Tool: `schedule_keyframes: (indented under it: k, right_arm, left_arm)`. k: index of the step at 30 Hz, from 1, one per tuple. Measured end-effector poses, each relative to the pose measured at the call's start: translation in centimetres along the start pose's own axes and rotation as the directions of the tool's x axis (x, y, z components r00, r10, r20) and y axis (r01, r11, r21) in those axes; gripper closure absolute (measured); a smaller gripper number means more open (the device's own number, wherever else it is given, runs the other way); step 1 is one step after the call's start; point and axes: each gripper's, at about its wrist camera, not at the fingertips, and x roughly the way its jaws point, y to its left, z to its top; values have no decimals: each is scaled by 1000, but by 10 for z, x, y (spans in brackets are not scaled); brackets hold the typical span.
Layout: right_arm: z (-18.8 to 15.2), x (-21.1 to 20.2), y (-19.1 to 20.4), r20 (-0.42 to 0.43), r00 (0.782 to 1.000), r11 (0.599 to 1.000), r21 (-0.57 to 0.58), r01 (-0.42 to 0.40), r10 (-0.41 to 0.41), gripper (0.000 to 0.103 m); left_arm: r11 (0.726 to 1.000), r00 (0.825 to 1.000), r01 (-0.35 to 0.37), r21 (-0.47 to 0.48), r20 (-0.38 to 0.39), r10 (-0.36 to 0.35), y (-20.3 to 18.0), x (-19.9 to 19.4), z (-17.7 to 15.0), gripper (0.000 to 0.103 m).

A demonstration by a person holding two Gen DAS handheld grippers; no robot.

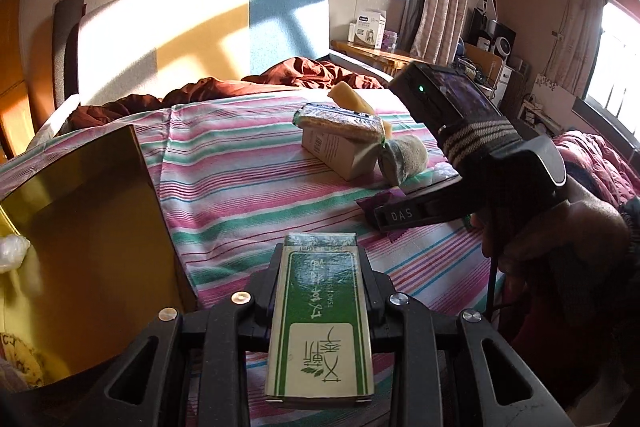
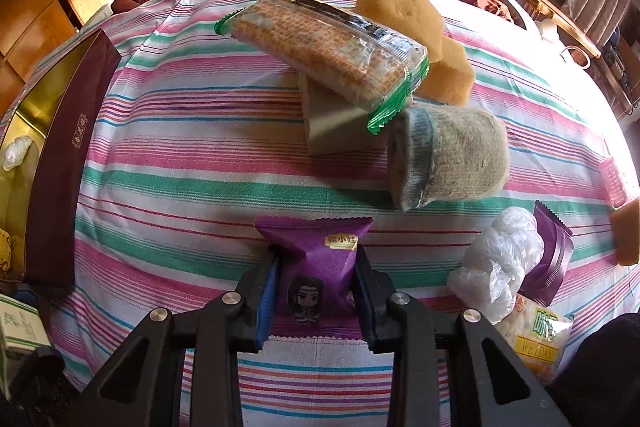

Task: Organize objects
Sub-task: 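Carry the green-and-white box into the gold tray and open the left gripper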

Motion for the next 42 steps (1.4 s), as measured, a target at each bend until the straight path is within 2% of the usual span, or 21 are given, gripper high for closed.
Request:
schedule_keyframes:
  k: [4,9,12,15,19,22,27,32,35,38,42]
  right_arm:
    - [1,2,4,2,1000,1000,-8,6,-6,70]
    - [1,5,12,8,1000,999,-26,20,-20,70]
    - [2,6,15,11,1000,999,-35,29,-29,70]
    - [3,6,16,11,999,999,-36,31,-30,70]
    - [3,6,15,11,999,999,-35,31,-30,70]
    - [3,6,15,11,999,999,-36,31,-31,70]
    - [4,7,16,11,999,999,-38,33,-33,69]
    - [4,6,16,11,999,999,-38,34,-34,69]
    - [5,7,17,12,999,999,-40,36,-36,69]
    - [5,7,17,11,999,999,-40,36,-36,69]
    - [6,8,17,12,999,998,-43,38,-38,69]
  left_arm:
    - [996,999,-46,-71,25,48,31,-20,9,73]
    - [977,987,-151,-150,31,158,87,-44,18,73]
    - [948,964,-259,-184,4,264,131,-53,20,73]
    - [911,941,-339,-236,-65,333,179,-55,16,72]
    - [870,905,-425,-248,-147,400,226,-50,5,72]
    - [849,889,-455,-269,-195,415,249,-41,-2,72]
    - [827,870,-485,-283,-251,424,270,-28,-13,72]
    - [818,862,-497,-290,-275,426,275,-23,-19,72]
    - [816,862,-498,-294,-266,431,274,-23,-17,72]
    - [811,855,-510,-285,-267,444,274,-24,-18,71]
    - [804,857,-510,-305,-253,448,273,-30,-18,70]
